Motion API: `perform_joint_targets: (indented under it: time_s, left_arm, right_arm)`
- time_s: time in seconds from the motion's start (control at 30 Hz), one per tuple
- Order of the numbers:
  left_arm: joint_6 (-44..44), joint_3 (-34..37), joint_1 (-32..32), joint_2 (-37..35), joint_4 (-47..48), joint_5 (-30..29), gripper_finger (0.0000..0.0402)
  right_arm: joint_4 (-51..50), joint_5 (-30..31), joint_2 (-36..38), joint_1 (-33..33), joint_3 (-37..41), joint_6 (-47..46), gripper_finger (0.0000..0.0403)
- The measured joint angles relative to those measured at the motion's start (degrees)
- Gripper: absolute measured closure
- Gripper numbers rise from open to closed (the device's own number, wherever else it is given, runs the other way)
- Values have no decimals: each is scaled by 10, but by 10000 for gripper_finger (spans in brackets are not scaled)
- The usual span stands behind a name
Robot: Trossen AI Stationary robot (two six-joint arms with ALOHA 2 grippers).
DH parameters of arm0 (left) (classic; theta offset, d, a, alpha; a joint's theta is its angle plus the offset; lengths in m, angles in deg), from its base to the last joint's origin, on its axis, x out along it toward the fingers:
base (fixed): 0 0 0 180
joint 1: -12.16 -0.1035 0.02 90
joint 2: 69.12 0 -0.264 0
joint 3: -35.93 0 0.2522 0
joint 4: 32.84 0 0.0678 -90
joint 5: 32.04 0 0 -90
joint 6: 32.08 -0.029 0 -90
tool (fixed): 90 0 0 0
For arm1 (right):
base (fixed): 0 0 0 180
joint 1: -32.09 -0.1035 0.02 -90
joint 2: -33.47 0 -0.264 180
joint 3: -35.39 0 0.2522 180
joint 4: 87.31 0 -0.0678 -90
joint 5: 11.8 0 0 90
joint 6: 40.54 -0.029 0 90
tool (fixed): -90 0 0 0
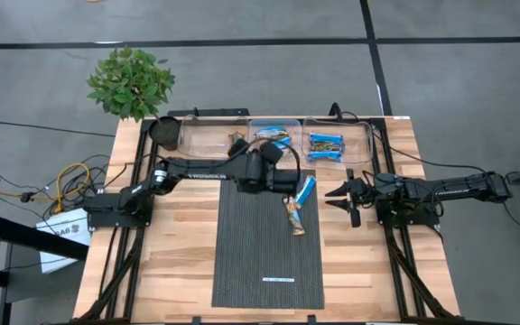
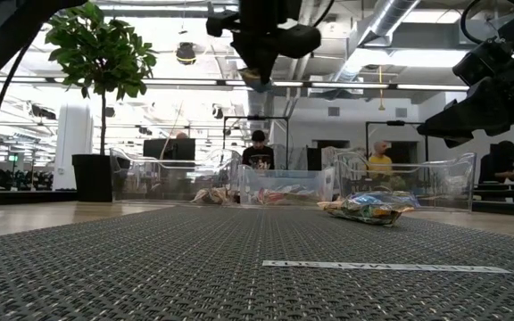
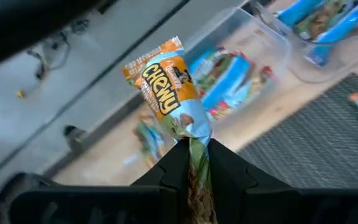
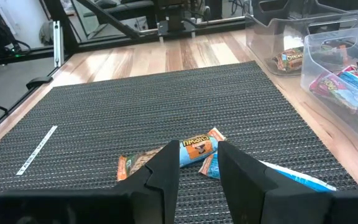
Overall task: Pick and place Granola Bars by type
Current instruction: Put the bottom left orange granola bar into the left transparent bin
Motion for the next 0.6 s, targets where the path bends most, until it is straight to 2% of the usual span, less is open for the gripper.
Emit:
perform_joint_targets:
  time_s: [0.23,0.4,0.6]
  left_arm:
    - [-64,0,-14,-16,1,-24,358]
    - [-56,3,-15,-19,0,-25,358]
    - [-39,45,-40,-19,0,-4,358]
  right_arm:
    - [0,0,0,0,0,0,301]
    - [0,0,0,0,0,0,301]
    - [0,0,0,0,0,0,301]
